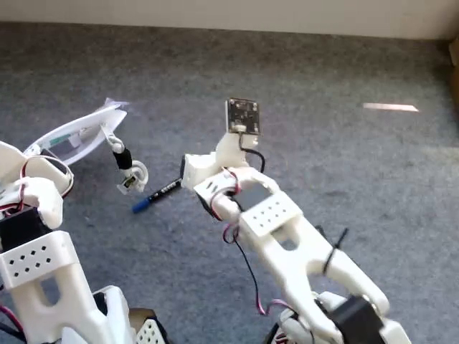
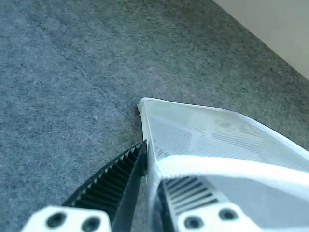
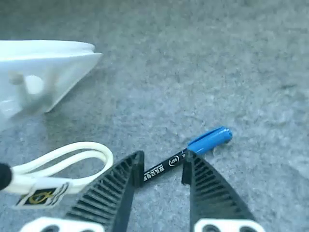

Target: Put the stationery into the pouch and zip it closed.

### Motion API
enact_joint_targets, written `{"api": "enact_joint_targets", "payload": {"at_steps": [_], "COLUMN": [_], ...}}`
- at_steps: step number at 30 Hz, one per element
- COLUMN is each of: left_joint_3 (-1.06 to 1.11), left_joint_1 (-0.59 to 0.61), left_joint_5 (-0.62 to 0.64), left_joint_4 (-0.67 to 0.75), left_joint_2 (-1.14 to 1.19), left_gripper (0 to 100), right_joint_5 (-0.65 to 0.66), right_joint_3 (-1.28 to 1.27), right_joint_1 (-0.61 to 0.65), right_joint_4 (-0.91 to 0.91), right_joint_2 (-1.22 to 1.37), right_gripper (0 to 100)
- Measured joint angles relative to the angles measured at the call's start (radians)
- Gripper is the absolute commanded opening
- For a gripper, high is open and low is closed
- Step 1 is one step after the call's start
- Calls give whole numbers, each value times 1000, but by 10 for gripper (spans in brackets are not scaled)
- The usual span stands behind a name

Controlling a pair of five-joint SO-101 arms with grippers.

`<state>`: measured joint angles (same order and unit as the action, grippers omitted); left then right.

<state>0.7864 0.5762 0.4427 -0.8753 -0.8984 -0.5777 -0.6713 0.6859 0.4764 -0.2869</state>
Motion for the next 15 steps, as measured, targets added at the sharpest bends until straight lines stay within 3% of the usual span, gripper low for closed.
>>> {"api": "enact_joint_targets", "payload": {"at_steps": [11, 15], "left_joint_3": [0, 0], "left_joint_1": [2, 2], "left_joint_5": [0, 0], "left_joint_4": [0, 0], "left_joint_2": [0, 0], "left_gripper": [11, 11], "right_joint_5": [-331, -390], "right_joint_3": [382, 519], "right_joint_1": [-17, -18], "right_joint_4": [255, 350], "right_joint_2": [356, 466], "right_gripper": [131, 131]}}
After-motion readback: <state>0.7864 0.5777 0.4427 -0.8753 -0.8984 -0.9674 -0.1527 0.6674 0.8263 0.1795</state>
